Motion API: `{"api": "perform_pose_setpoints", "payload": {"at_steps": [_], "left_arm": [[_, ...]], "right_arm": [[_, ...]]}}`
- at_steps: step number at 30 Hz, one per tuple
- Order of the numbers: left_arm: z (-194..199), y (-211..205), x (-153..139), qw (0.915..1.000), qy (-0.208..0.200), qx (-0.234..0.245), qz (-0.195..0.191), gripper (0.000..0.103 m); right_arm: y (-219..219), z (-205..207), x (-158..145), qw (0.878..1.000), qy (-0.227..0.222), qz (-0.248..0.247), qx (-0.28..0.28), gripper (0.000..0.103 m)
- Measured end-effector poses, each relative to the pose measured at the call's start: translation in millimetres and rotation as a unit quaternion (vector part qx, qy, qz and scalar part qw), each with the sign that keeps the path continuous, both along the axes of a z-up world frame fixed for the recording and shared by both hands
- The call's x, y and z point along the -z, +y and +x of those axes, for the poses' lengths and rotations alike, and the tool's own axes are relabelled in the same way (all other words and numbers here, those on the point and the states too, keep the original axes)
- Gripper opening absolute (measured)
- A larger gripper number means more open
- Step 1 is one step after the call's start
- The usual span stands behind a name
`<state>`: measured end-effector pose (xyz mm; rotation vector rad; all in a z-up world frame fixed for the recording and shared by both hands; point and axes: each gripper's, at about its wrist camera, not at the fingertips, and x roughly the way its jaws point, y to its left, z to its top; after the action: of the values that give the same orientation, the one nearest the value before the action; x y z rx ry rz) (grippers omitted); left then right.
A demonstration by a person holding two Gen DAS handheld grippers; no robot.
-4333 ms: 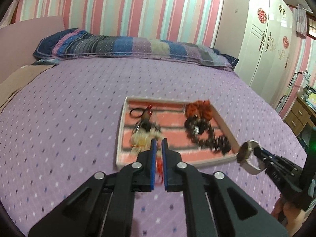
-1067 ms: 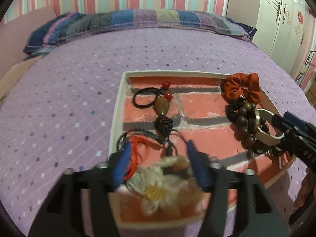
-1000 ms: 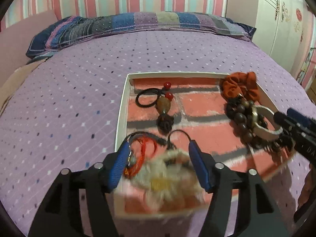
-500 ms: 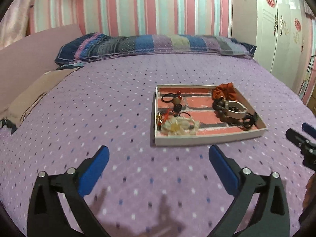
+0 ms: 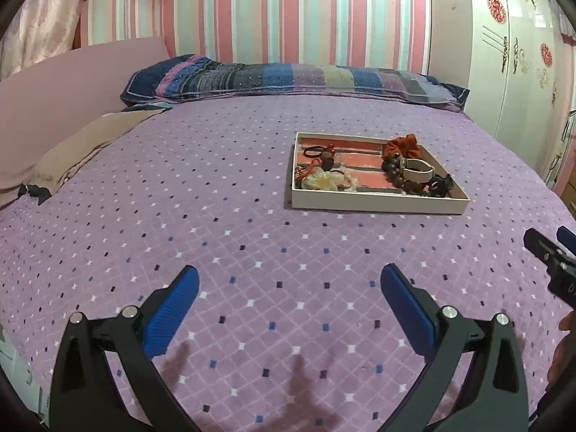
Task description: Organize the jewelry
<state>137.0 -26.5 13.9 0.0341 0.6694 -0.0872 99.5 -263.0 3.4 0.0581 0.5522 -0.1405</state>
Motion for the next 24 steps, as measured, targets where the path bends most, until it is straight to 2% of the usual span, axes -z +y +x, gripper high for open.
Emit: {"api": "perform_pose_setpoints", "payload": {"at_steps": [6, 24], "left_arm": [[1.7, -3.3, 3.3, 1.0000, -0.001, -0.002, 0.007, 0.099], [-1.5, 0.6, -1.1, 0.9999, 0.005, 0.001, -0.014, 0.099]], "right_arm": [[2.1, -4.8, -3.9, 1.000, -0.014, -0.006, -0.001, 0.099], [3.2, -5.2, -1.3, 0.999, -0.024, -0.027, 0.027, 0.099]]}}
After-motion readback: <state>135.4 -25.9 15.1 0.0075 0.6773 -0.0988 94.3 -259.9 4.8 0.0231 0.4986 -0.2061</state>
